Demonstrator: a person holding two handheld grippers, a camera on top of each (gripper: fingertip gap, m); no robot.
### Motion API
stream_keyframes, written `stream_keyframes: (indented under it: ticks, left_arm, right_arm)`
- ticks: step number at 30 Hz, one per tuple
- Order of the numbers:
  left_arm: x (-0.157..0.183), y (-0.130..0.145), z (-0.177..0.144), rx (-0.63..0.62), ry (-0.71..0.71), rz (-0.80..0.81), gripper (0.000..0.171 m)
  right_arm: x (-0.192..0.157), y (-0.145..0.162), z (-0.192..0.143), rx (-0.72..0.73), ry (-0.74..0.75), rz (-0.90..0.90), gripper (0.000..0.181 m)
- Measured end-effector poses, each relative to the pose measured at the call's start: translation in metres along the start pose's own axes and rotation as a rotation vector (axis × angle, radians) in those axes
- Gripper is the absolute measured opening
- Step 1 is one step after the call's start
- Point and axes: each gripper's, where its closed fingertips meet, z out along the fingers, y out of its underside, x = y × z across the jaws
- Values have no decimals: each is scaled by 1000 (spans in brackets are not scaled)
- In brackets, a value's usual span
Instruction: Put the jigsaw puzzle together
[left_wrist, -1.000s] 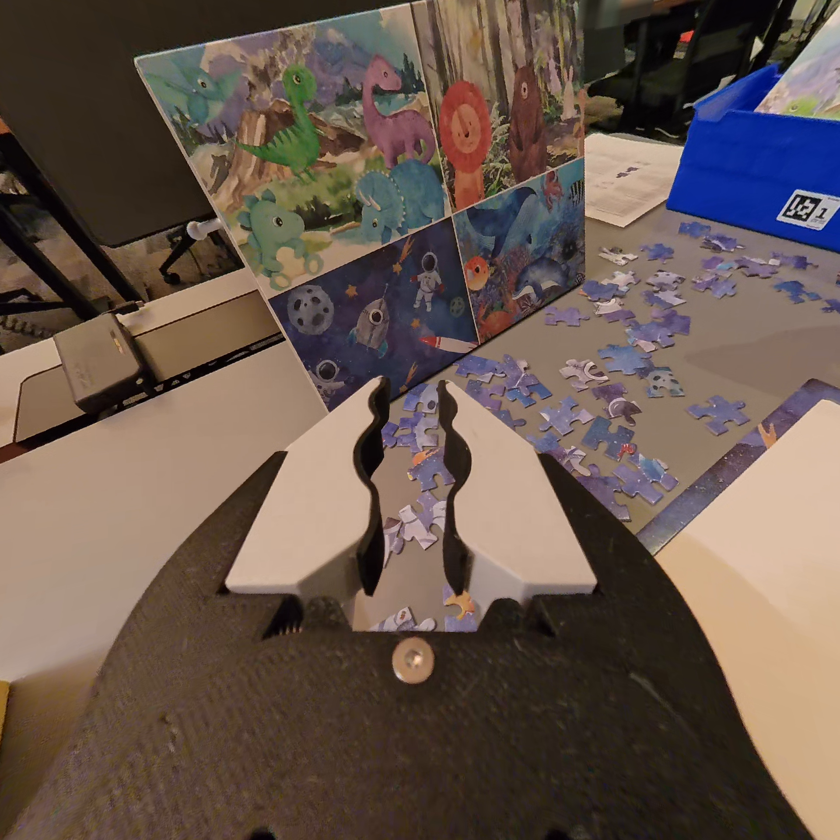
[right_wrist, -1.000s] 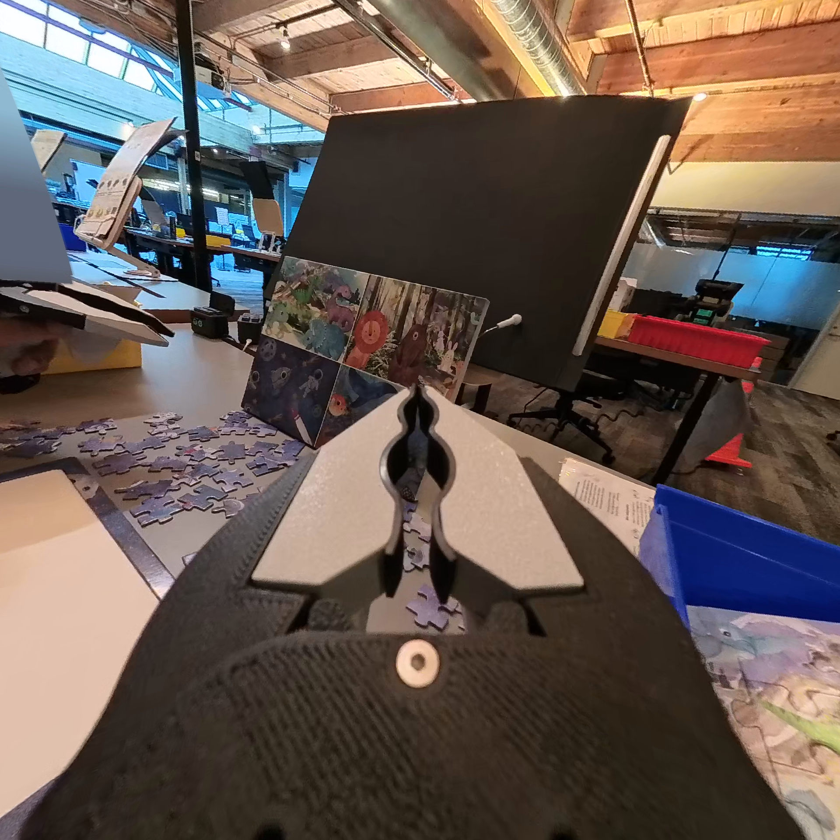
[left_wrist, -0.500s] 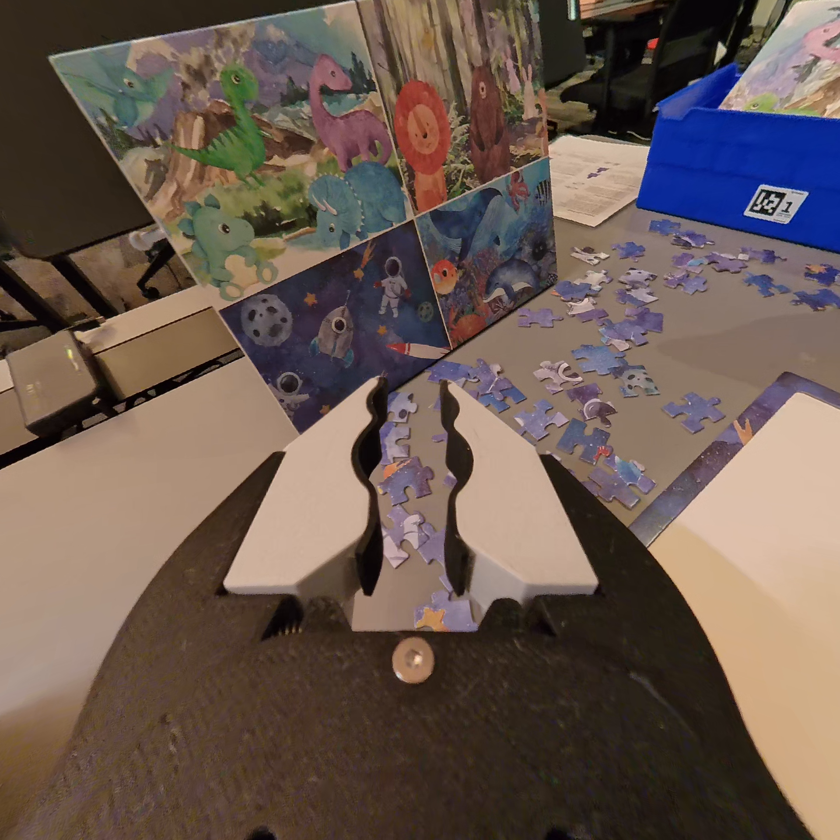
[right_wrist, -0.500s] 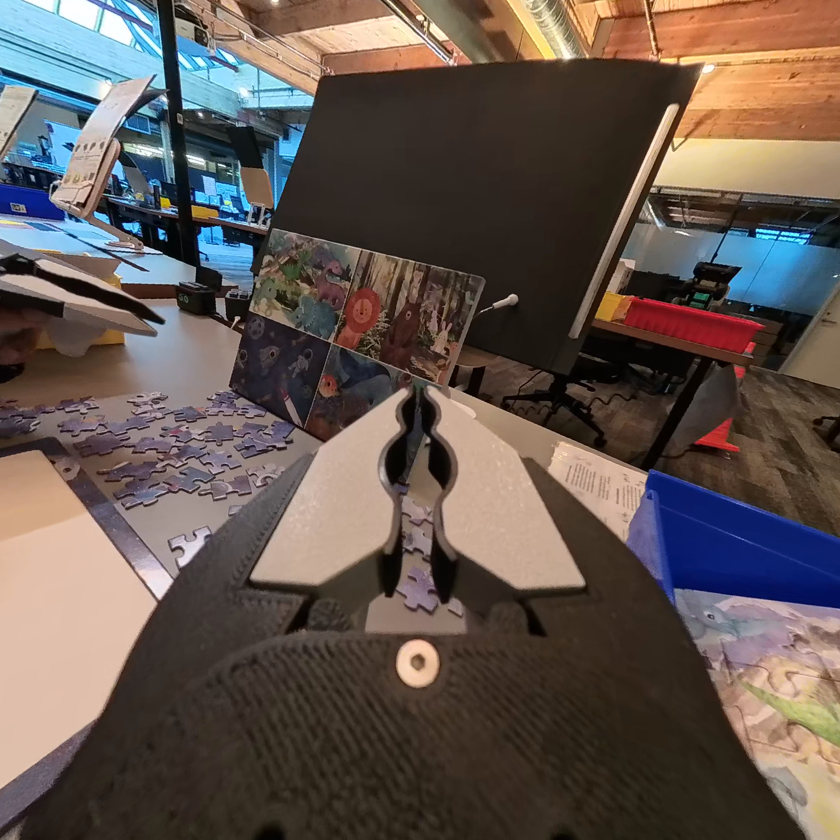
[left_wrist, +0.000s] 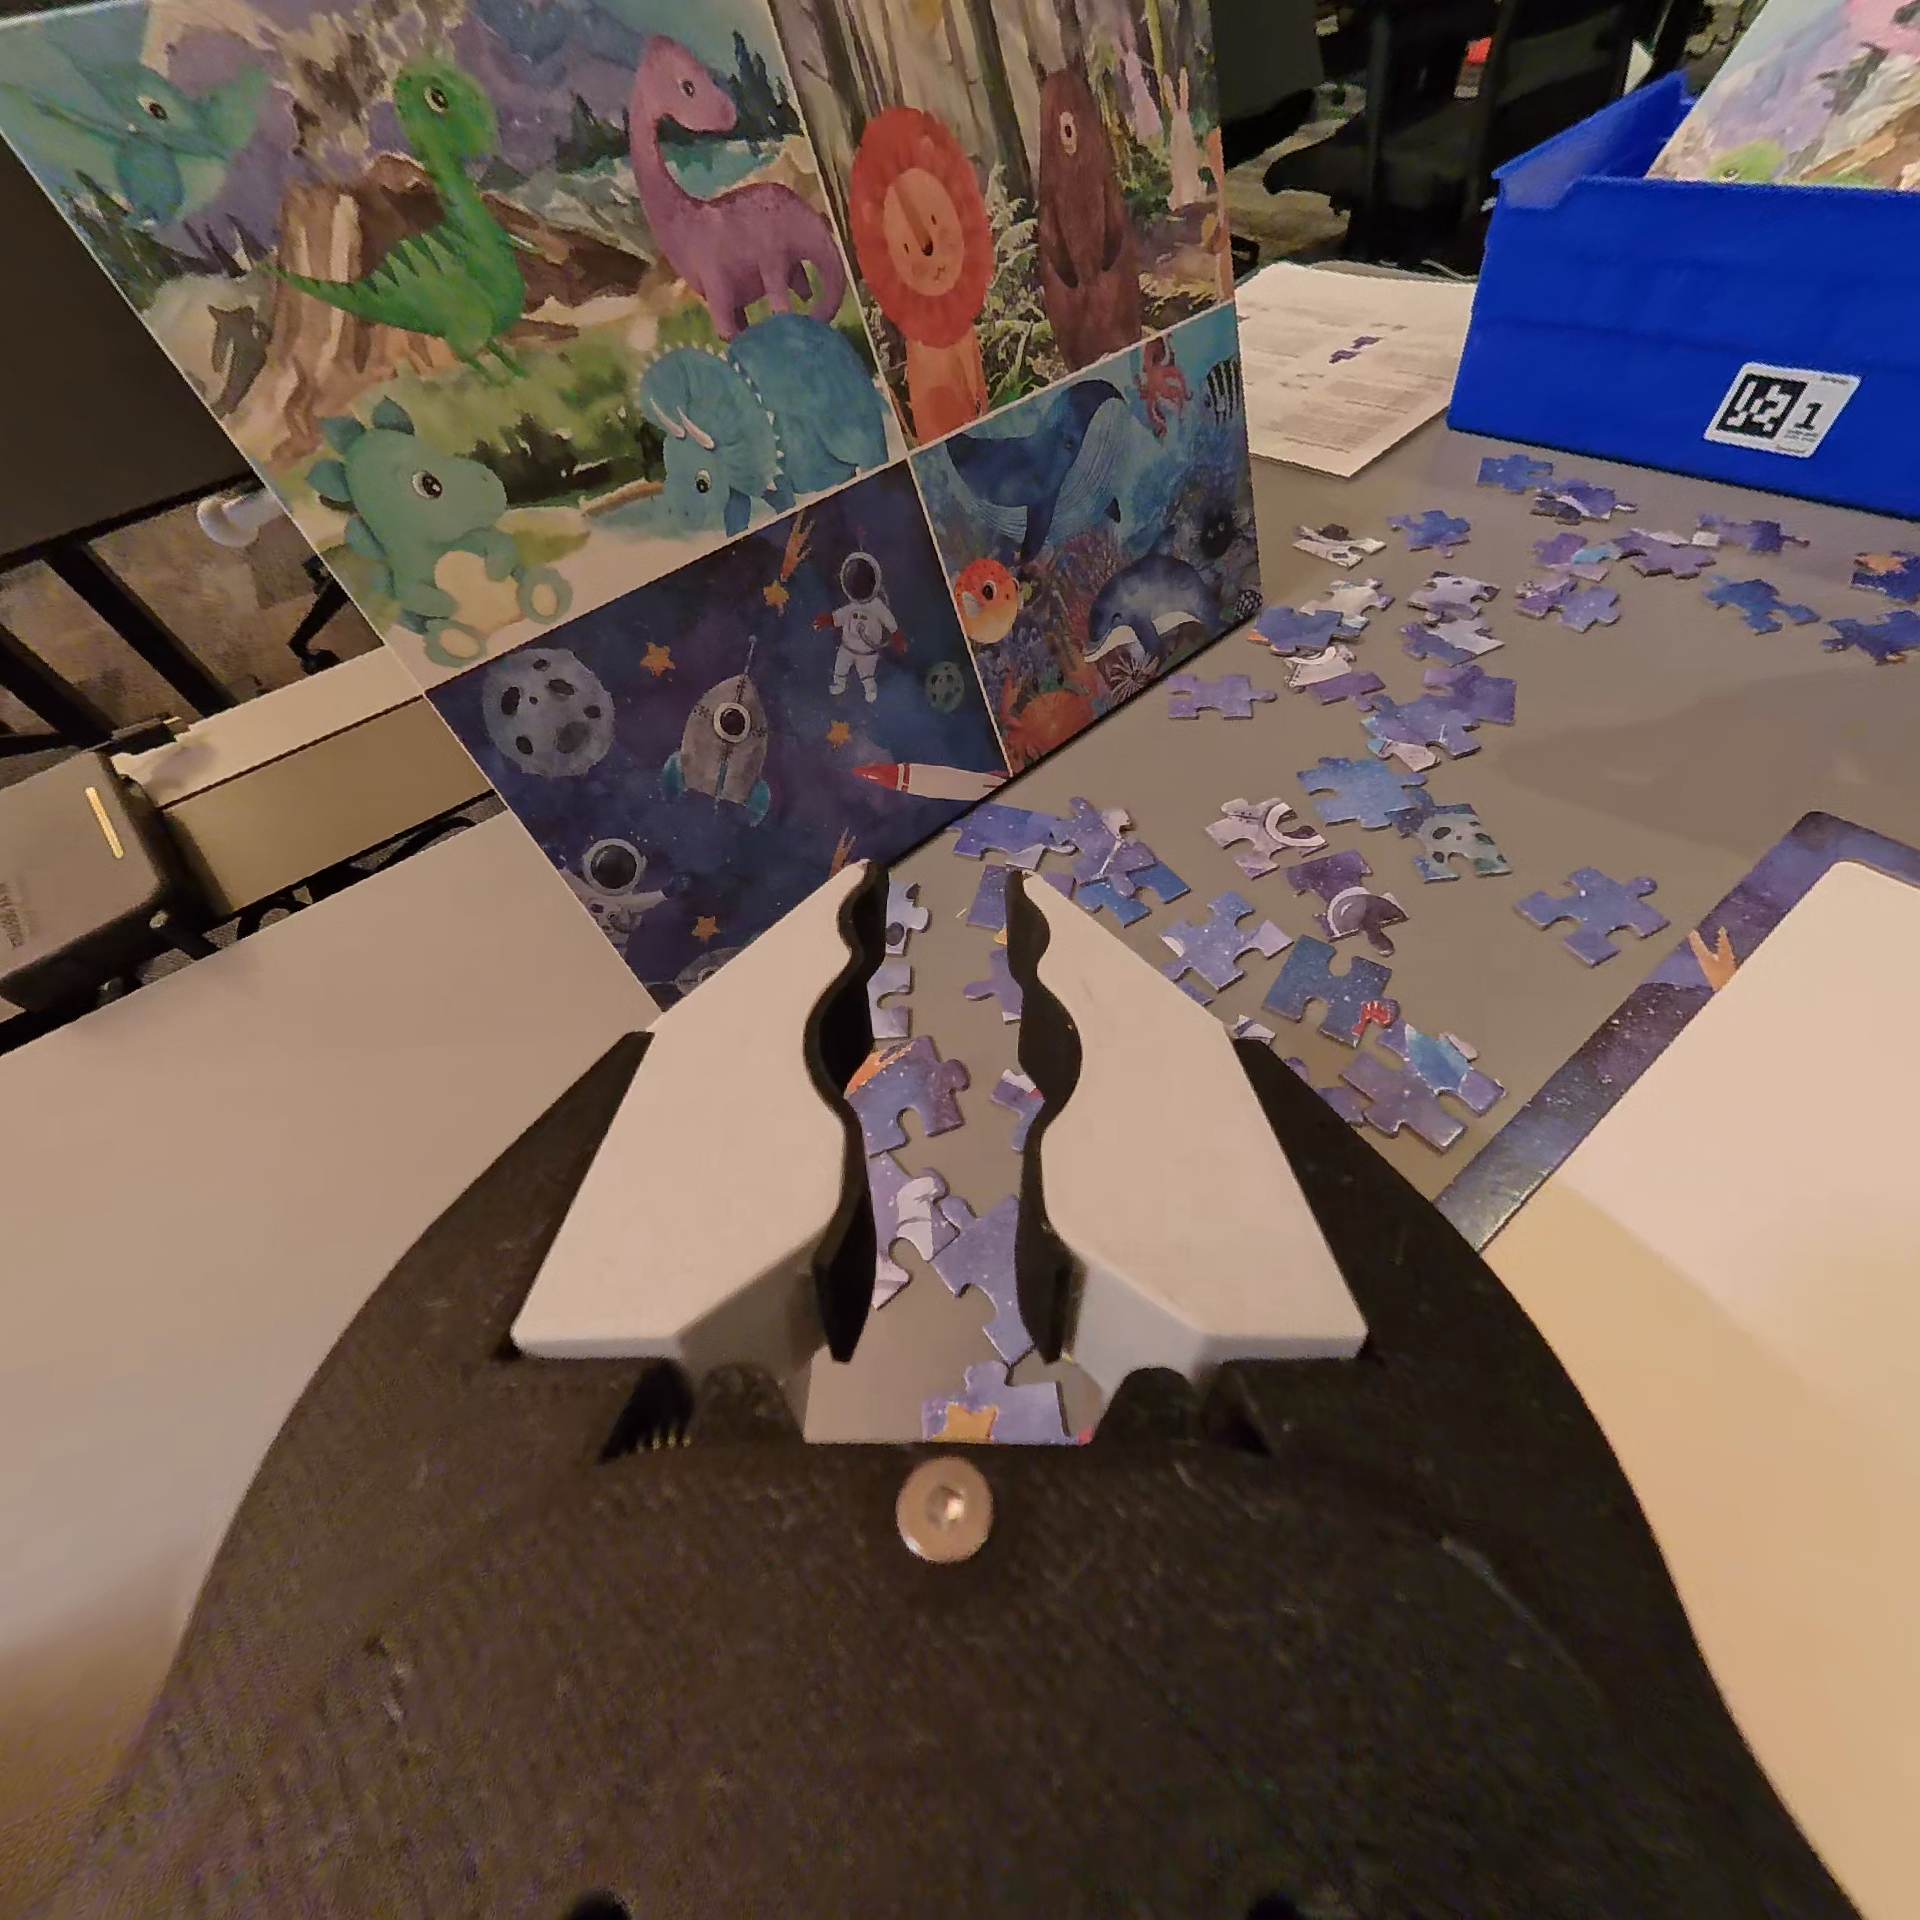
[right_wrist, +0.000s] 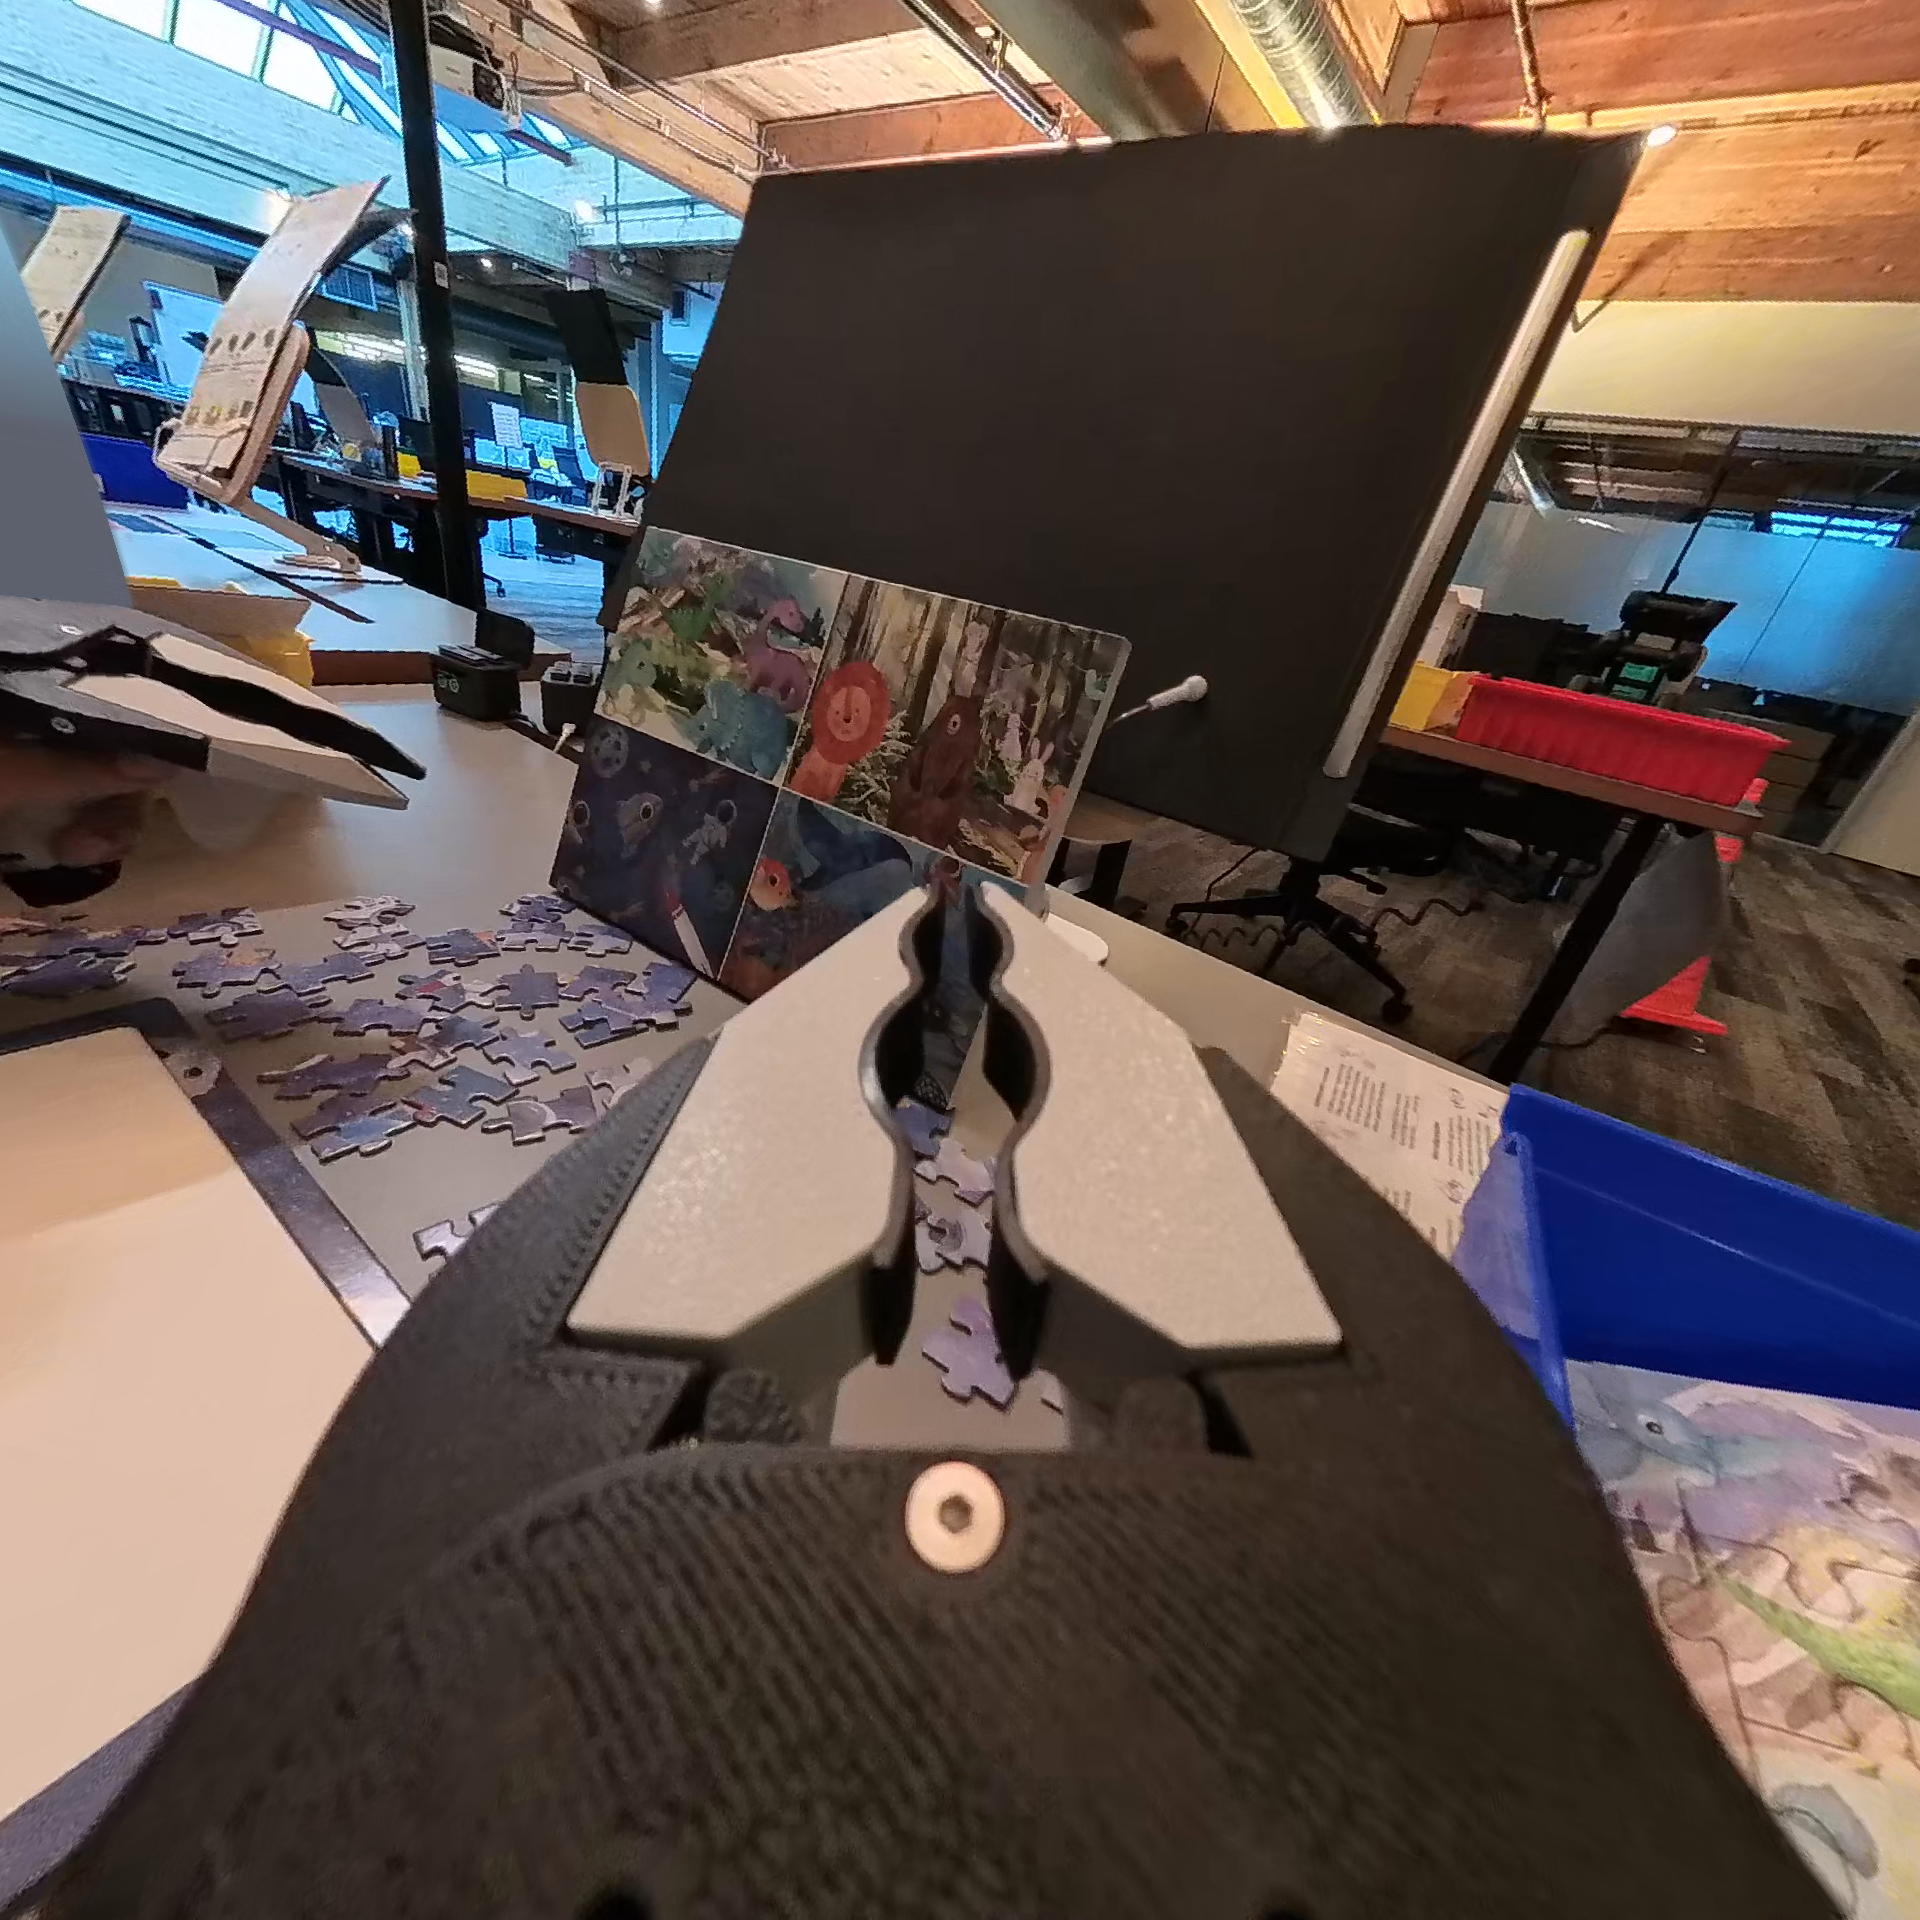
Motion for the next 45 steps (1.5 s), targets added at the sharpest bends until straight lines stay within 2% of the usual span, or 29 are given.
stream_keyframes:
  ticks: [15, 30, 38, 45]
  left_arm:
    - [0, 0, 1, 9, 6, -5, 22]
    - [1, -3, -1, 29, -2, 4, 22]
    - [-1, -4, -2, 36, -6, 6, 22]
    - [0, -3, -2, 31, -3, 10, 22]
  right_arm:
    - [-1, 15, 5, -48, -4, -12, 1]
    - [-16, 28, 15, -96, -52, -21, 3]
    - [-2, 14, 6, -69, 6, -57, 6]
    - [6, 3, 0, -25, 20, -8, 8]
